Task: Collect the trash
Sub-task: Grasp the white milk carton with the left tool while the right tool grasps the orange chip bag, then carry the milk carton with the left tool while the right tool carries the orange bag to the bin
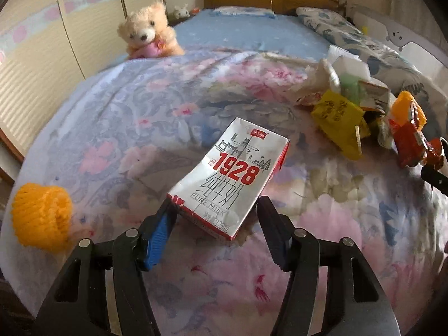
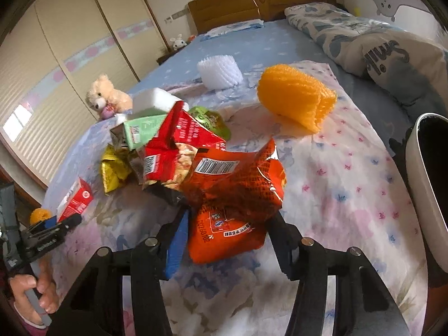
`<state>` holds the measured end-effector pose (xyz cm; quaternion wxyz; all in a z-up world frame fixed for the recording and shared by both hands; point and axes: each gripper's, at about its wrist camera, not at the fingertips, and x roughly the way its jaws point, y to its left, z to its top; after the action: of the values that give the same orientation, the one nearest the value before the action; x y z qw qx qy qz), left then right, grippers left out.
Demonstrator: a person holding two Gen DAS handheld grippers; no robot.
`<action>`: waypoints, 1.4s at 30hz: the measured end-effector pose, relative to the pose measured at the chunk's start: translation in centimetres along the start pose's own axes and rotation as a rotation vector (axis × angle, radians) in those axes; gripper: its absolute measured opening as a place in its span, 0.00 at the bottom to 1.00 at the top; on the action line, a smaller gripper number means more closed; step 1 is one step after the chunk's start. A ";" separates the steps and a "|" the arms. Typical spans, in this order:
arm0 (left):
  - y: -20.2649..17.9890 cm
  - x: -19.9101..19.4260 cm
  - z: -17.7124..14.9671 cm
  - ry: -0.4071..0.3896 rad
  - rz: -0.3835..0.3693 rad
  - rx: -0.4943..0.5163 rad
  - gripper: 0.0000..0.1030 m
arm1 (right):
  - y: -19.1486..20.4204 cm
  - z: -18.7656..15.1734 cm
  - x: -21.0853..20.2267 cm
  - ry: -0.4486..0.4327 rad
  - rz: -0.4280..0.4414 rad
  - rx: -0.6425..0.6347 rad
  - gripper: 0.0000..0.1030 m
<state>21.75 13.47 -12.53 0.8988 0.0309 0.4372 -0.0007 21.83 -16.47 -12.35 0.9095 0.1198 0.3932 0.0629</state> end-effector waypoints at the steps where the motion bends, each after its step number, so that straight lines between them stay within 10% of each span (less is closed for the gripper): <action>1: -0.2 -0.4 -0.2 -0.005 -0.016 -0.008 0.57 | 0.0 -0.1 -0.3 -0.004 0.009 -0.005 0.49; 18: -12.5 -5.5 -3.7 -0.006 -0.245 0.084 0.53 | -3.7 -3.0 -6.9 -0.065 0.054 0.011 0.48; 42: -25.1 -7.6 -2.4 -0.028 -0.375 0.249 0.52 | -13.7 -4.4 -13.9 -0.160 -0.062 0.146 0.48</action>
<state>14.45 -11.64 -9.37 0.8782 0.0598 0.4192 -0.2224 9.40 -31.80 -9.25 0.9283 0.1781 0.3264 -0.0037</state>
